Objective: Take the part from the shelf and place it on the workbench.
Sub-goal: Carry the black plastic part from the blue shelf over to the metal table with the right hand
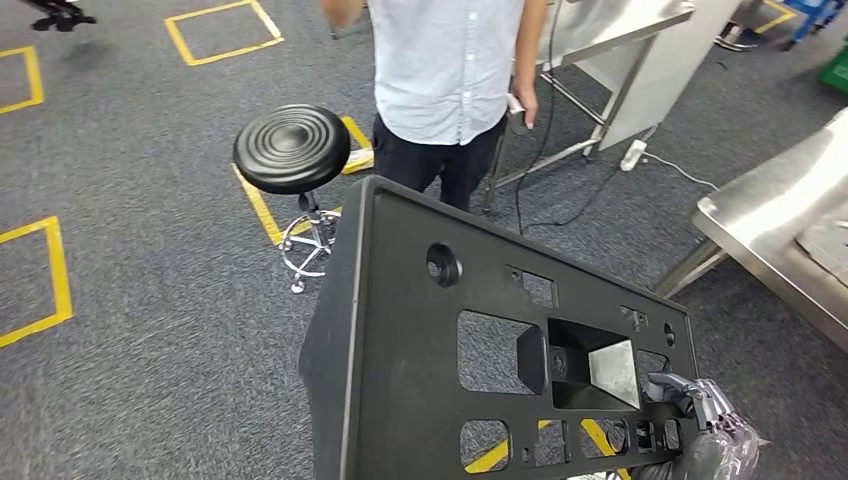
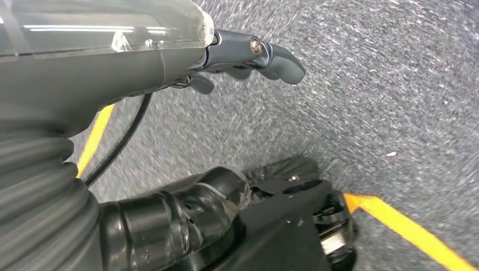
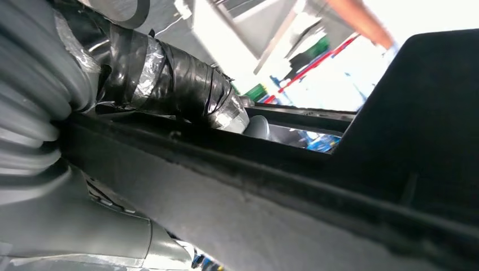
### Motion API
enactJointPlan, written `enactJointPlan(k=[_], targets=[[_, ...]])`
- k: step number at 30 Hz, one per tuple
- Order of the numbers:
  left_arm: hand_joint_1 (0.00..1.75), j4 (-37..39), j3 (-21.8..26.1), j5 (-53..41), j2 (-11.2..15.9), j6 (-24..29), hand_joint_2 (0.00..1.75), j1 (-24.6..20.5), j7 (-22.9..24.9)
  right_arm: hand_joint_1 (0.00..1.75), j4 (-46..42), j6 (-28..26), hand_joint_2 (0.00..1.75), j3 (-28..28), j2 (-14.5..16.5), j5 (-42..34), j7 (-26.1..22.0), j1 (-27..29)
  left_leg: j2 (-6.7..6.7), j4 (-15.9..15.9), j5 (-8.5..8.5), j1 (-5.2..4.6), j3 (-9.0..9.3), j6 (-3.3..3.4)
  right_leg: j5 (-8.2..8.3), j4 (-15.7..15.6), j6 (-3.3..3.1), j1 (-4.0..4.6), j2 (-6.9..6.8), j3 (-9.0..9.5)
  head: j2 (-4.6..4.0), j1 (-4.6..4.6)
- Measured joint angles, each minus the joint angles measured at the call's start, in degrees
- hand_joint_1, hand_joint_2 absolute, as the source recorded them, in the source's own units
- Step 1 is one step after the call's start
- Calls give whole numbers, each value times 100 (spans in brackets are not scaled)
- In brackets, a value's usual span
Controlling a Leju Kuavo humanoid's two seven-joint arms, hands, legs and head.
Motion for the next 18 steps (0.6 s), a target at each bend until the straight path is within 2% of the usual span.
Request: enactJointPlan(k=[1, 2, 3, 4, 5, 6, 7, 8, 9, 11, 12, 13, 14, 15, 16, 17, 18], targets=[[0, 0, -1, -2, -1, 1, 175, 0, 3, 173, 1, 0, 175, -14, 0, -16, -2, 9, 75, 1, -11, -3, 8, -2, 85, -34, 2, -7, -21, 23, 0, 0], [0, 0, -1, -4, -2, 1, 175, -3, 4, 173, 0, 0, 175, -32, 0, -32, -9, 17, 143, 1, -24, -6, 24, -8, 259, -287, -7, -8, -60, 159, 0, 0], [0, 0, -2, -7, -4, 1, 175, -7, 5, 173, -1, 0, 175, -52, 0, -45, -19, 23, 205, 1, -40, -8, 47, -21, 464, -698, -31, 2, -154, 380, 0, 1], [0, 1, -4, -9, -8, 1, 175, -10, 5, 173, -2, 0, 175, -70, 0, -55, -30, 26, 260, 2, -59, -20, 71, -40, 600, -1088, -73, 37, -305, 587, 0, 0], [0, 1, -5, -12, -11, 1, 175, -13, 7, 173, -7, 0, 175, -86, 0, -64, -42, 30, 309, 3, -75, -30, 90, -65, 680, -1377, -116, 72, -421, 733, 0, 0], [0, 1, -7, -15, -13, 2, 175, -17, 9, 173, -12, 0, 175, -99, 0, -73, -50, 34, 361, 3, -90, -41, 106, -90, 699, -1534, -153, 105, -499, 803, 0, -1], [0, 1, -8, -20, -17, 3, 175, -23, 13, 173, -17, 0, 175, -112, 0, -85, -55, 43, 415, -6, -100, -49, 122, -117, 678, -1561, -182, 132, -503, 801, 0, -2], [0, 0, -10, -27, -20, 7, 175, -31, 16, 173, -28, -1, 175, -126, 0, -100, -59, 58, 475, -18, -109, -56, 147, -145, 690, -1579, -204, 129, -427, 797, 0, -2], [0, 0, -12, -36, -22, 11, 175, -41, 19, 173, -37, -1, 175, -139, 0, -114, -61, 77, 467, -11, -135, -52, 166, -176, 705, -1607, -231, 108, -362, 808, 0, -2], [0, 0, -16, -49, -26, 17, 175, -49, 19, 173, -58, -4, 175, -161, 0, -132, -62, 99, 232, 206, -305, -41, 98, -233, 745, -1672, -301, 56, -232, 842, 0, -3], [0, 1, -17, -52, -26, 18, 175, -46, 19, 173, -63, -6, 175, -168, 0, -135, -62, 103, 56, 508, -478, -26, -42, -253, 757, -1688, -327, 36, -167, 851, 0, -5], [0, 1, -18, -54, -27, 18, 175, -40, 19, 173, -65, -7, 175, -175, 0, -137, -63, 101, -65, 888, -664, -22, -226, -267, 760, -1691, -345, 33, -97, 848, 0, -8], [0, 1, -18, -55, -27, 18, 175, -32, 20, 173, -65, -7, 175, -182, 0, -137, -63, 103, -117, 1270, -815, -19, -418, -279, 759, -1686, -353, 34, -21, 844, 0, -9], [0, 2, -18, -56, -26, 18, 175, -21, 21, 173, -65, -7, 175, -190, 0, -137, -63, 108, -134, 1535, -873, -18, -559, -289, 757, -1678, -357, 35, 63, 843, 0, -10], [0, 1, -18, -57, -26, 18, 175, -13, 21, 173, -65, -7, 175, -199, 0, -137, -63, 110, -138, 1582, -803, -16, -603, -293, 752, -1662, -355, 34, 148, 844, 0, -10], [0, 1, -18, -57, -26, 18, 175, -7, 22, 173, -65, -7, 175, -208, 0, -137, -63, 113, -150, 1405, -627, -12, -546, -291, 744, -1641, -346, 30, 236, 845, 0, -10], [0, 1, -19, -59, -25, 18, 175, -5, 22, 173, -65, -7, 175, -216, 0, -137, -63, 114, -205, 1045, -385, -4, -405, -283, 730, -1612, -331, 25, 320, 845, 0, -10]])
